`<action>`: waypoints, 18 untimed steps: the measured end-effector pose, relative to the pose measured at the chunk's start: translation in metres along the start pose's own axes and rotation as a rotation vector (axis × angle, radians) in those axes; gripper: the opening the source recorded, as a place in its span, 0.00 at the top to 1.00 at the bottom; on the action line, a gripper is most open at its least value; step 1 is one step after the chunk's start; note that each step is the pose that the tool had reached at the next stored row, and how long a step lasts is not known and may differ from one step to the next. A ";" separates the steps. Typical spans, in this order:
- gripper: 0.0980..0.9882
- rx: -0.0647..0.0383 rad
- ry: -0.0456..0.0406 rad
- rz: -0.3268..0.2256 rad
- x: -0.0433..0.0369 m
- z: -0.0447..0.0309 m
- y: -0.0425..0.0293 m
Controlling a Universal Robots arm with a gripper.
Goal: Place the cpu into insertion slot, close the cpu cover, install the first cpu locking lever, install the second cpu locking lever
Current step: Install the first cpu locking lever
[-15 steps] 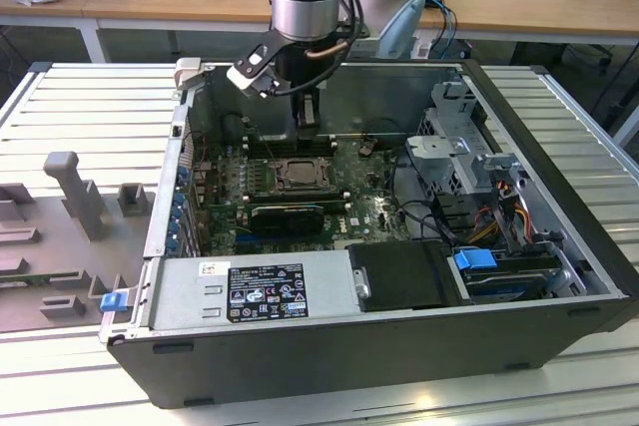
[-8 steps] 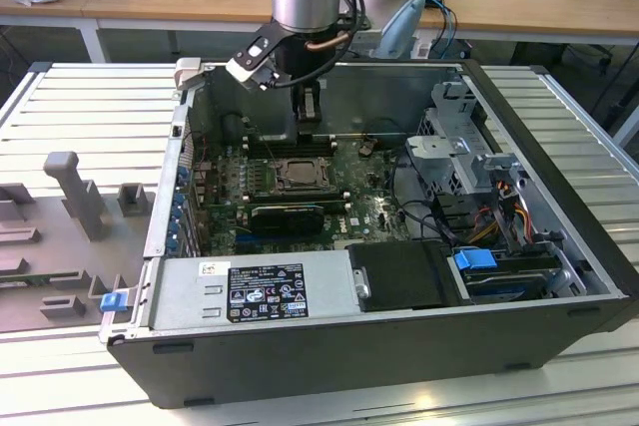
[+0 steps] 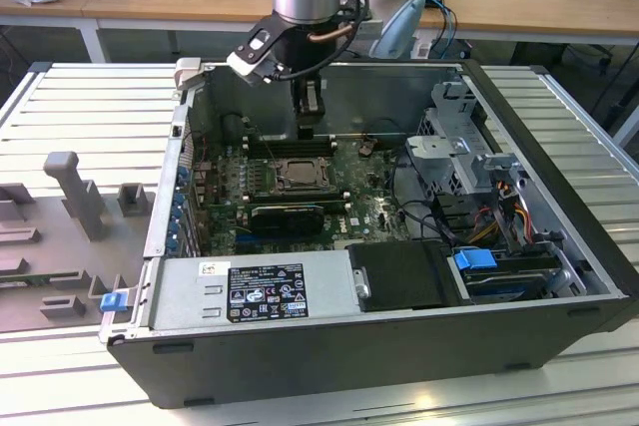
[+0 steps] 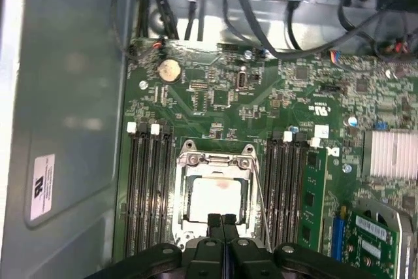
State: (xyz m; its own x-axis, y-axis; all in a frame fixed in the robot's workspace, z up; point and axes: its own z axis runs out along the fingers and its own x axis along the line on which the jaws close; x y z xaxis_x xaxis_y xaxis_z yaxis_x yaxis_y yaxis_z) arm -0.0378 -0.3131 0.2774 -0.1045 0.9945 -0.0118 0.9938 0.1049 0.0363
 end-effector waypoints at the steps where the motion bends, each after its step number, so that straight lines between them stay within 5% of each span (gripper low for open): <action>1: 0.99 0.000 0.0007 -0.017 0.0000 0.0000 0.0000; 9: 0.99 -0.002 0.0068 -0.187 0.0000 0.0003 -0.0001; 18: 0.99 -0.003 0.0103 -0.283 0.0001 0.0011 -0.0009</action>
State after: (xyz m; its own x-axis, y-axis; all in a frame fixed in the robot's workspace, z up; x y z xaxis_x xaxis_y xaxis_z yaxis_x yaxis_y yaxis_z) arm -0.0386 -0.3131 0.2762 -0.3783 0.9256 -0.0117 0.9249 0.3785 0.0363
